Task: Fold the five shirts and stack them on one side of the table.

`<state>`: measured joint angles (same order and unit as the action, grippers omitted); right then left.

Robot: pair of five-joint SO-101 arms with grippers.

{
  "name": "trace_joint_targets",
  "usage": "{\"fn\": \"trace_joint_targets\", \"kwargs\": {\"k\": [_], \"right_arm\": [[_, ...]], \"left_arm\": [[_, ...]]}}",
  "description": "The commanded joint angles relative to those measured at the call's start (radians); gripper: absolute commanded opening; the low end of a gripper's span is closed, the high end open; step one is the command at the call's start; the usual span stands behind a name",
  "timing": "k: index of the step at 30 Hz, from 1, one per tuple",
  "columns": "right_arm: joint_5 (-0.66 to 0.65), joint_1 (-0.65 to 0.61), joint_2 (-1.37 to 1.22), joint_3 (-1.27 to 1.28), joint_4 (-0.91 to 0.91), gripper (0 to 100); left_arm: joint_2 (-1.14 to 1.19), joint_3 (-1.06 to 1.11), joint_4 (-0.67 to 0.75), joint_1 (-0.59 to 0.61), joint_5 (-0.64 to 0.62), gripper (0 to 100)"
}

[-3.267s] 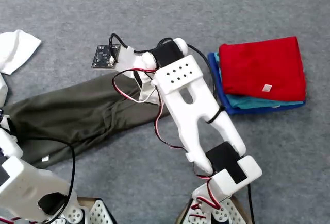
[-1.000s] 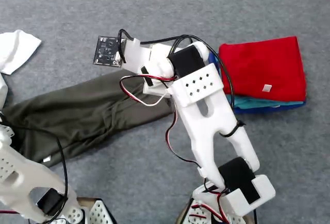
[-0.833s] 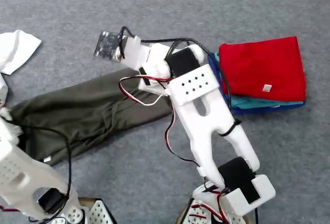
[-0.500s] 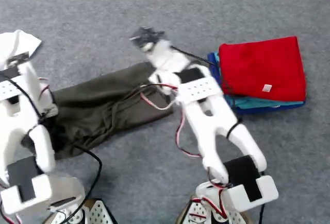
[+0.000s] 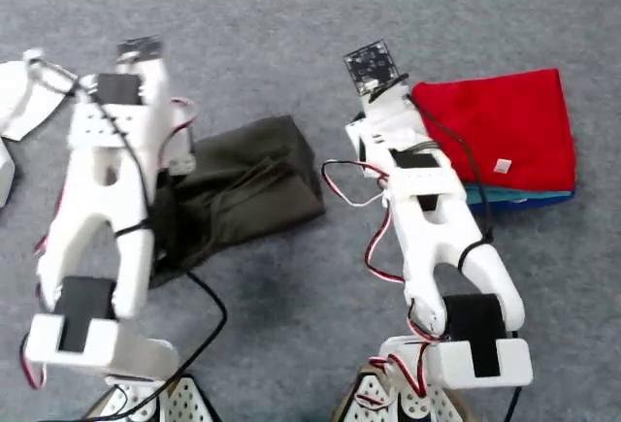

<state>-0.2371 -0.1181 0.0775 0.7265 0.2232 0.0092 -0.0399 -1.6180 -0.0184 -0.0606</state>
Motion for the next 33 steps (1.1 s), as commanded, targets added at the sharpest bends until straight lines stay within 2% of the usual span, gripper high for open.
{"fn": "trace_joint_targets", "kwargs": {"k": [1, 8, 14, 18, 28, 33], "right_arm": [[0.002, 0.013, 0.042, 0.001, -0.029, 0.2], [0.0, 0.015, 0.035, 0.004, -0.064, 0.2], [0.003, 0.016, 0.033, 0.004, -0.066, 0.2], [0.008, 0.013, 0.033, 0.007, -0.068, 0.2], [0.008, 0.013, 0.033, 0.015, -0.071, 0.2], [0.008, 0.013, 0.033, 0.015, -0.071, 0.2]], "left_arm": [[0.079, -0.132, -0.028, -0.078, -0.02, 2], [0.278, -0.359, -0.038, -0.175, -0.025, 2], [0.401, -0.546, -0.117, -0.264, -0.028, 2], [0.461, -0.624, -0.127, -0.27, -0.064, 2], [0.575, -0.767, -0.12, -0.353, -0.068, 2], [0.673, -0.867, -0.118, -0.351, -0.068, 2]]}}
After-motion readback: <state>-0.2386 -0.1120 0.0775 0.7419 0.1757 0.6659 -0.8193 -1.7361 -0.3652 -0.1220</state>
